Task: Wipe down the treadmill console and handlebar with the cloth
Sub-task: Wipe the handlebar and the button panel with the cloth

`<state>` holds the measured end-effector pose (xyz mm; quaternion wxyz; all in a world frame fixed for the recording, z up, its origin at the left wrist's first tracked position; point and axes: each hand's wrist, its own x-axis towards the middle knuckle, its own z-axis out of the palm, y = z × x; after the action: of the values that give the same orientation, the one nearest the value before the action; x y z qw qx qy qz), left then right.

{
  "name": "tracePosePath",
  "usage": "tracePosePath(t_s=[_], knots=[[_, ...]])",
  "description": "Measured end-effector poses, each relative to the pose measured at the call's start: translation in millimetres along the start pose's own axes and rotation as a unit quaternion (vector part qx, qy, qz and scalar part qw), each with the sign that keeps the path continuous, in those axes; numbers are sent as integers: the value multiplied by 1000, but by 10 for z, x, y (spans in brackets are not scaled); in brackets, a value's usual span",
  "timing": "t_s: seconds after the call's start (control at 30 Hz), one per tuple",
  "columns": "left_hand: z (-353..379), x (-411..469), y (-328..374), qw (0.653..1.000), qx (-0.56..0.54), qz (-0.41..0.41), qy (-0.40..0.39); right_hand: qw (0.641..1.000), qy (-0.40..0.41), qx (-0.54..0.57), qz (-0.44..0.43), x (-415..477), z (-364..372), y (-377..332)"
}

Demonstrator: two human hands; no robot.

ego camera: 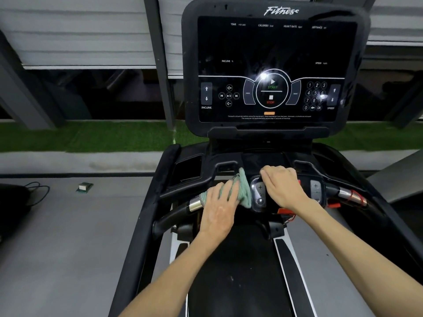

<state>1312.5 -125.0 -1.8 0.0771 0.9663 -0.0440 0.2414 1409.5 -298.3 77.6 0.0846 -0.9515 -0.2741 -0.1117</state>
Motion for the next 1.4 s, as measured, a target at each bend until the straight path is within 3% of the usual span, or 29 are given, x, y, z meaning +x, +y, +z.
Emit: tracePosePath(t_s=[0.2,0.37,0.43,0.47,0.53,0.63,0.77,0.87,1.07,1.23,1.4], knots=[[-51,133,47,1000,3,-14,6,1000,-10,-1,2,16,0,6],[-333,544,10,983,23,15,-180,1000,-20,-16,3,10,-6,5],[-380,668,25,969,-28,-35,-244,1000,-21,-16,0,14,-8,8],[-390,671,41,970,-36,-46,-236,1000,-21,-21,-3,18,-9,11],[-344,541,68,989,-3,-21,-149,999,-20,-34,-5,15,-9,10],[-134,161,29,998,-46,-27,-44,999,-21,-29,2,14,-6,9],[-42,-102,-4,1000,6,-14,7,1000,-28,-6,9,9,-15,4],[-104,77,35,999,-24,-35,-6,1000,-23,-1,8,14,-15,-5],[-219,650,-55,972,5,5,-234,1000,-24,-11,8,10,-36,-19],[-195,288,-17,996,-55,-16,-70,1000,-25,-5,4,11,-24,5],[-99,-83,-209,998,-57,-38,-13,1000,-15,15,-13,6,-19,49]])
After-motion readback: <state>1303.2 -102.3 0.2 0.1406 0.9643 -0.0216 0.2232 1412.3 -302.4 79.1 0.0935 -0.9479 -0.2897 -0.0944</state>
